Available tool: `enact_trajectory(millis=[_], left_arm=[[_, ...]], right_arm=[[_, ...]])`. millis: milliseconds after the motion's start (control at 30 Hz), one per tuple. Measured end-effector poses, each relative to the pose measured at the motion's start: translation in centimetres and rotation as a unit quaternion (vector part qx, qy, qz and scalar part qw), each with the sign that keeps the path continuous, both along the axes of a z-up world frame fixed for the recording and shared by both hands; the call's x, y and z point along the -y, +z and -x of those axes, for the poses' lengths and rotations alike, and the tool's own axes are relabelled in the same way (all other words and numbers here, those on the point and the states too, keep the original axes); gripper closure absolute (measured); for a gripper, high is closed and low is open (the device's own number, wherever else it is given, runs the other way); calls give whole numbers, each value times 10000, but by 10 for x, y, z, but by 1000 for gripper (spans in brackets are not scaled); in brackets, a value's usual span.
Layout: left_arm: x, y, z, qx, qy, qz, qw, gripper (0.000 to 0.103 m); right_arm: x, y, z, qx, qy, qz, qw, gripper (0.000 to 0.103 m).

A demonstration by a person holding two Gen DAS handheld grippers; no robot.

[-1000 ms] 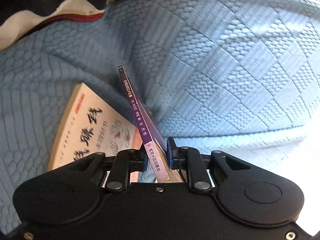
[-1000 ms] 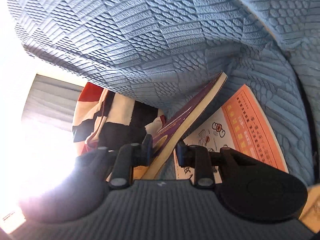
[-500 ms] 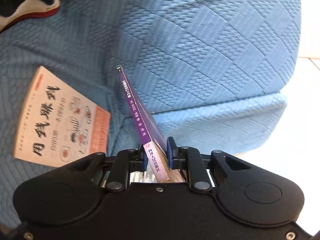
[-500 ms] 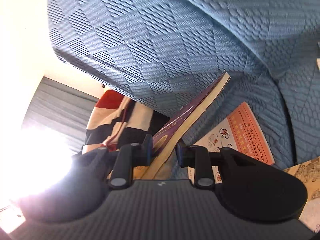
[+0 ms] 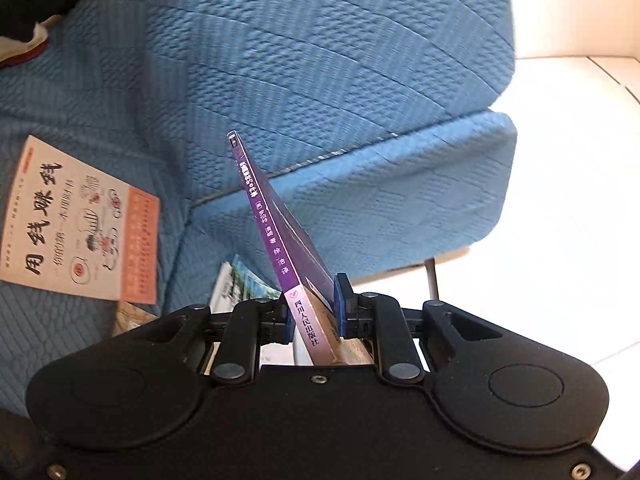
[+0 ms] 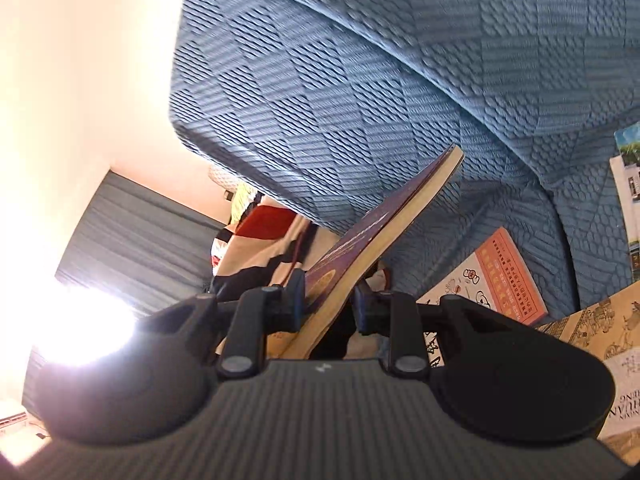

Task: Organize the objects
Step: 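Carry the purple book over the gold book with the left tool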

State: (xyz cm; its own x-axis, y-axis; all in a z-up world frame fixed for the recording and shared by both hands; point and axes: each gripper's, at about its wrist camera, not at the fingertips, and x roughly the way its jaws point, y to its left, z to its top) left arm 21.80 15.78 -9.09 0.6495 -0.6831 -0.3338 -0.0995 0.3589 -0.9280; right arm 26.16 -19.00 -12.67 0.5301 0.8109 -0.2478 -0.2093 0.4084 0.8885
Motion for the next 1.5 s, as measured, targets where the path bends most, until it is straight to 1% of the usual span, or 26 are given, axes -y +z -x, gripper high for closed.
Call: enact_trajectory(millis=[133,233,433,700,933,1200,1500], left_arm=[[12,16,6,68,-104,-90,9999,85],[20,23,11,78,-193,-137,9997,85],[36,17,23,88,-359,-217,9991,84],[59,-13,42,-76,-551,-237,9982,84],[73,-46,58,-209,-657,-208,9974,84],[84,-82,74,-448,-738,-204,9961,83],[95,-116,85,-689,-845,-227,9938,82]], right_arm=[[11,10,14,65,-83,-49,9999,75],[19,13,22,84,-134,-74,9998,75],[34,4,41,67,-224,-87,9997,75],[55,-21,71,-87,-337,-11,9994,75],[67,-49,91,-178,-381,66,9991,75],[75,-81,110,-361,-419,162,9983,75],[83,-104,122,-509,-315,410,9974,75]])
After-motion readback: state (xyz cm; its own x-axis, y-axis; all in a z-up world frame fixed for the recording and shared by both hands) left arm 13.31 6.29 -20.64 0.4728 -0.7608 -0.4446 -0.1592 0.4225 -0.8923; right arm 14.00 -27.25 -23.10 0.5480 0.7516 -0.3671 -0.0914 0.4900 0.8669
